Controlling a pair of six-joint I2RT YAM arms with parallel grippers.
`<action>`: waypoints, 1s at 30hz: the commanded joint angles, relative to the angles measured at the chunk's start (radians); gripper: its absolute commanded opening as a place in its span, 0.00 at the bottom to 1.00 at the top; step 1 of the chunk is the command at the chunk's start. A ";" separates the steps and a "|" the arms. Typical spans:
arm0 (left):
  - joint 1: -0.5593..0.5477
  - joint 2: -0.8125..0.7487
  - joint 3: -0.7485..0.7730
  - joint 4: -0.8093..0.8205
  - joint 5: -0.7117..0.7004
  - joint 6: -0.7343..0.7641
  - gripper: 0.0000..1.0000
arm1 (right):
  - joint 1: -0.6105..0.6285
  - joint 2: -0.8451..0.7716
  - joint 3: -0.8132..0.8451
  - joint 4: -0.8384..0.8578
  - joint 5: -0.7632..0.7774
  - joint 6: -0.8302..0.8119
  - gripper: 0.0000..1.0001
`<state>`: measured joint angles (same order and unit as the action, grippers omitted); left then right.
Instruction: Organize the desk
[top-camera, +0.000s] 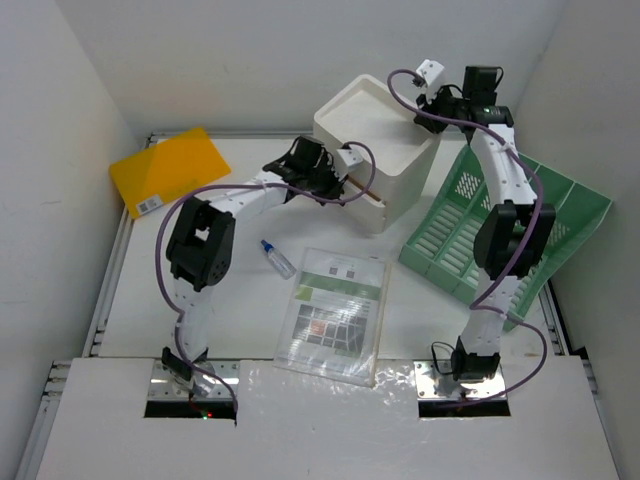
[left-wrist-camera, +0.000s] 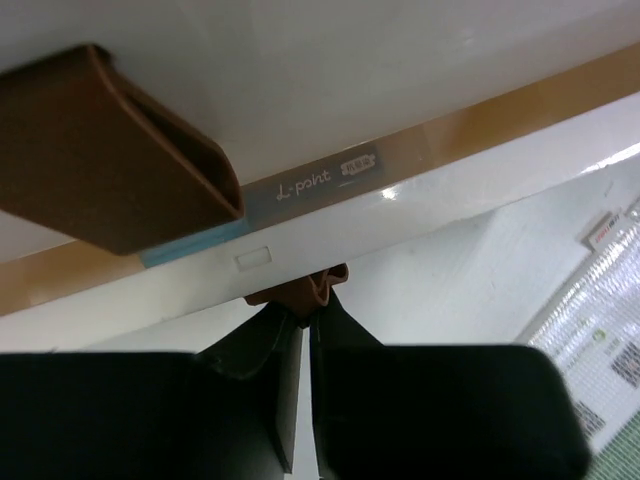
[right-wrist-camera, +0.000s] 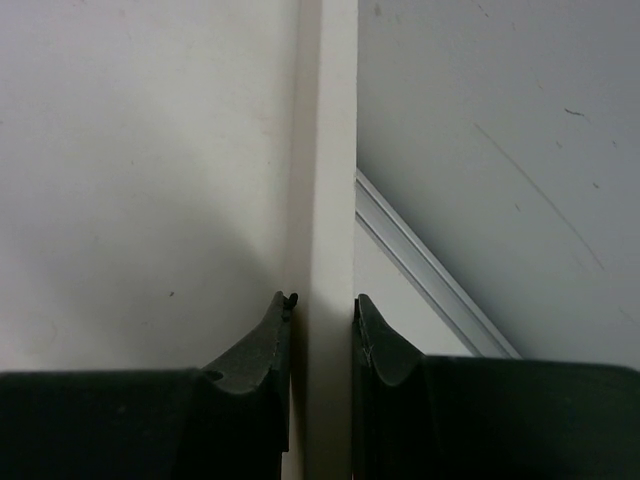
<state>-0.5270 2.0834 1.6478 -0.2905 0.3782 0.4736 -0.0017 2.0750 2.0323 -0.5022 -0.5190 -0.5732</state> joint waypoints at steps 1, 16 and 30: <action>-0.053 0.058 0.163 0.148 0.008 -0.044 0.07 | 0.060 0.073 -0.043 -0.179 -0.144 -0.131 0.00; -0.053 0.079 0.181 0.208 -0.174 -0.395 0.64 | 0.058 0.048 -0.064 -0.098 -0.233 -0.065 0.00; -0.048 0.040 0.037 0.459 0.016 -0.357 0.74 | 0.011 0.099 -0.033 -0.018 -0.328 0.079 0.00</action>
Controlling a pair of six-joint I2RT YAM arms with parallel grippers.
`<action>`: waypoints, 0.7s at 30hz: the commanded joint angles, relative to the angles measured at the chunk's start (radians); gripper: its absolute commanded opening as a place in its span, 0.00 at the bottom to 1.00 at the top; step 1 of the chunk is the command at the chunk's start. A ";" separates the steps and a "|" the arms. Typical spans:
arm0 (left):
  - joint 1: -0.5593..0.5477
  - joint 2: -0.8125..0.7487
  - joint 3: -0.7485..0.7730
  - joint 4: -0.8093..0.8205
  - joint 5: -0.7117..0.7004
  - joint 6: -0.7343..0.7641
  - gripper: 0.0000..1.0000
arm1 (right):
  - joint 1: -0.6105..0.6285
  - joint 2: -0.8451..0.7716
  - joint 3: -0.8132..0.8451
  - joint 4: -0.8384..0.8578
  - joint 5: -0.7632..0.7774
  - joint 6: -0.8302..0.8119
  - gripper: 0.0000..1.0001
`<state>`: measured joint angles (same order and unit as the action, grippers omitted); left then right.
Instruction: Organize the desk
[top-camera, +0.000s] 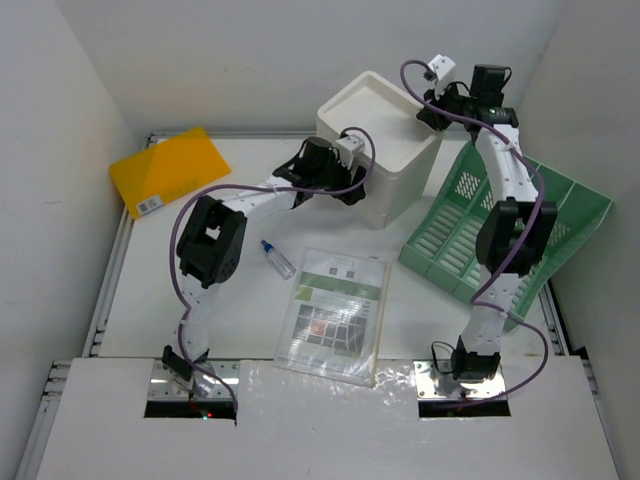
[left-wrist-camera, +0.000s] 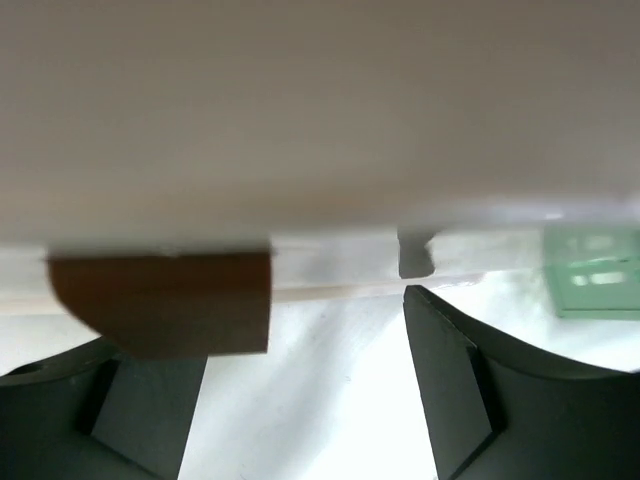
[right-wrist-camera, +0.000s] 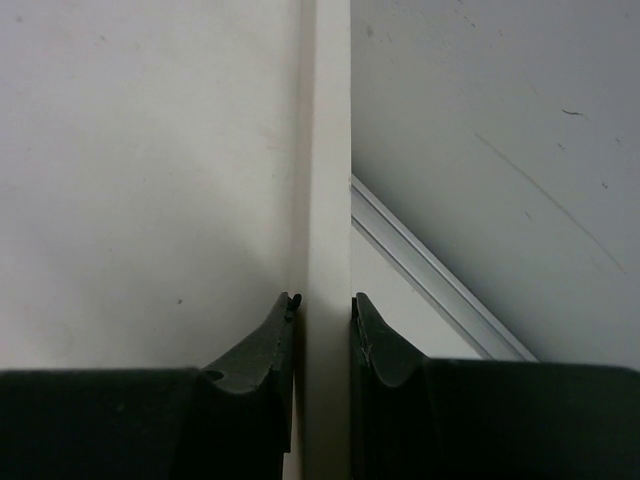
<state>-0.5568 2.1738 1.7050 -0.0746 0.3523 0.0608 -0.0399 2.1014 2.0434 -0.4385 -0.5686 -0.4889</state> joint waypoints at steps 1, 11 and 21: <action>-0.017 -0.052 -0.024 0.246 0.013 0.100 0.74 | 0.045 0.065 -0.060 -0.062 -0.283 0.010 0.00; -0.012 -0.123 -0.176 0.222 -0.157 0.344 0.74 | 0.044 0.039 -0.115 -0.060 -0.248 -0.022 0.00; 0.032 -0.187 -0.333 0.179 0.000 0.312 0.74 | 0.044 0.026 -0.115 -0.094 -0.185 -0.047 0.00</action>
<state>-0.5446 2.0701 1.4265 0.0856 0.2806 0.3672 -0.0513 2.0926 1.9949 -0.3614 -0.6598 -0.4294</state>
